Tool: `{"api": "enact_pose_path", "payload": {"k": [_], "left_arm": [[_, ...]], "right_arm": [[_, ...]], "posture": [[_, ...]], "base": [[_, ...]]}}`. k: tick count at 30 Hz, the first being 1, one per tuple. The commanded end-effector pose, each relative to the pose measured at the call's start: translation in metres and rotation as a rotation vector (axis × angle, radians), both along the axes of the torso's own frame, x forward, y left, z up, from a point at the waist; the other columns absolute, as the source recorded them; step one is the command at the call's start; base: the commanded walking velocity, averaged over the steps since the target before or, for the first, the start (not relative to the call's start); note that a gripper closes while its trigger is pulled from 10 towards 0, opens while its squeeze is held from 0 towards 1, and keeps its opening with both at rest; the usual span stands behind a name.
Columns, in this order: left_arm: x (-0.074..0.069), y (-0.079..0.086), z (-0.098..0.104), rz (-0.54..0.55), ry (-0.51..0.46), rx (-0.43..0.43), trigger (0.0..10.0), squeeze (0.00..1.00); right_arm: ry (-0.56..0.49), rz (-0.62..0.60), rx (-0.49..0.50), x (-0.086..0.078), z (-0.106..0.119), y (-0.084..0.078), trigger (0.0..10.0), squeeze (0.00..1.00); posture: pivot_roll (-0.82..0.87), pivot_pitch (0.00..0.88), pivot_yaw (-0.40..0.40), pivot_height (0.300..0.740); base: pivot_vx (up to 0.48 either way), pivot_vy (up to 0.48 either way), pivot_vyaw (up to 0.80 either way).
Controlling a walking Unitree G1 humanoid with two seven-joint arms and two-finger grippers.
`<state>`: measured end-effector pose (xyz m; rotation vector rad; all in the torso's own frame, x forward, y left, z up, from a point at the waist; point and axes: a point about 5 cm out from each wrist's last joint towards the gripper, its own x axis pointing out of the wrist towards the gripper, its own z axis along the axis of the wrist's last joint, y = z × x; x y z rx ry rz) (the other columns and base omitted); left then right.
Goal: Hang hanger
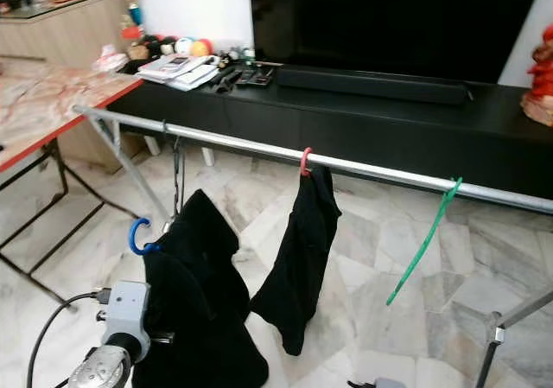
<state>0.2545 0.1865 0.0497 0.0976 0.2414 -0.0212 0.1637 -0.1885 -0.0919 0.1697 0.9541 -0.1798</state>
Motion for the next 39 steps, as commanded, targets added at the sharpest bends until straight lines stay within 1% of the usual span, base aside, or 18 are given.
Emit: {"api": "enact_pose_path", "payload": {"k": [1, 14, 31, 35, 39], "left_arm": [[0.0022, -0.0016, 0.0077, 0.0, -0.037, -0.003, 10.0, 0.0], [0.0016, -0.0055, 0.01, -0.027, -0.04, -0.011, 10.0, 0.0], [0.0001, -0.0086, 0.0109, -0.05, -0.041, -0.018, 10.0, 0.0], [0.0003, -0.0089, 0.0115, -0.058, -0.047, -0.007, 10.0, 0.0], [0.0006, -0.0095, 0.0112, -0.056, -0.047, -0.02, 10.0, 0.0]], "right_arm": [[0.031, -0.008, -0.01, -0.0095, -0.0034, -0.0051, 10.0, 0.0], [0.029, 0.001, -0.009, -0.0067, -0.003, -0.0004, 10.0, 0.0], [0.021, 0.003, -0.008, -0.004, -0.0021, 0.0014, 10.0, 0.0], [0.03, 0.003, -0.009, -0.007, -0.0031, -0.0005, 10.0, 0.0], [0.033, 0.009, -0.01, -0.0075, -0.0033, -0.0005, 10.0, 0.0]], "posture": [[0.06, 0.048, 0.052, 0.74], [0.07, 0.05, 0.051, 0.74], [0.07, 0.049, 0.052, 0.74], [0.08, 0.048, 0.051, 0.74], [0.07, 0.046, 0.048, 0.74]], "base": [[0.0, 0.48, 0.0], [0.0, 0.48, 0.0], [0.0, 0.48, 0.0], [0.0, 0.091, 0.0], [0.0, 0.0, 0.0]]}}
